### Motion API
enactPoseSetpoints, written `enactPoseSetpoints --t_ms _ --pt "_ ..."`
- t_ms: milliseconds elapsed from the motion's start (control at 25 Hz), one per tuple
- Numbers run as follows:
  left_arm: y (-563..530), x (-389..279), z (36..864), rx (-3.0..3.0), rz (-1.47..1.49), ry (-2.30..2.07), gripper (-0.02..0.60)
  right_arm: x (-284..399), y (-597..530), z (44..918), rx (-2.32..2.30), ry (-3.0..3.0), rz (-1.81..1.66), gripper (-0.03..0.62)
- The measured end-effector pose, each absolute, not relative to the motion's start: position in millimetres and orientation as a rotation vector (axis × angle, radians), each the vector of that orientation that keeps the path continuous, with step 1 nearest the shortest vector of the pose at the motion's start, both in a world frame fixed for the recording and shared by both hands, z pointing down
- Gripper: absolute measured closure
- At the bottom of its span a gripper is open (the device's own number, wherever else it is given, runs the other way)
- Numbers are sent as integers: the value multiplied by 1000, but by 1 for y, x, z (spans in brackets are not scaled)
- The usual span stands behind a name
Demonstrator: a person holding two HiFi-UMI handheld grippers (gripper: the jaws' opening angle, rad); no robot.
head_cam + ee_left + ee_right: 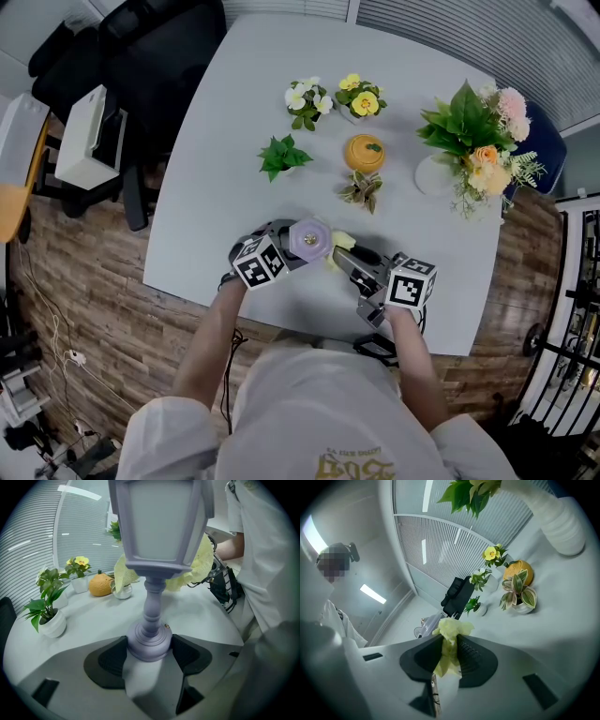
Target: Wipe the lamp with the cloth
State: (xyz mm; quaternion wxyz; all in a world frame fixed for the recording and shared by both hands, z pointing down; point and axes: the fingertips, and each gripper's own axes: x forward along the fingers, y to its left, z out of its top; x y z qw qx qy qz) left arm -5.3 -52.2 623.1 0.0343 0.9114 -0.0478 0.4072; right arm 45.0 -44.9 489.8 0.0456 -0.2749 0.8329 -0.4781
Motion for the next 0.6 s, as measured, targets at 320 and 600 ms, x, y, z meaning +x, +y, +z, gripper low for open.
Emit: enactPoseSetpoints --t_ms 320,600 --pt "-52 -6 623 2802 1254 -147 276 44 -39 487 -809 2547 -1466 495" --pt "-53 -6 623 2803 1255 -146 276 43 -36 485 -777 2558 -1463 495"
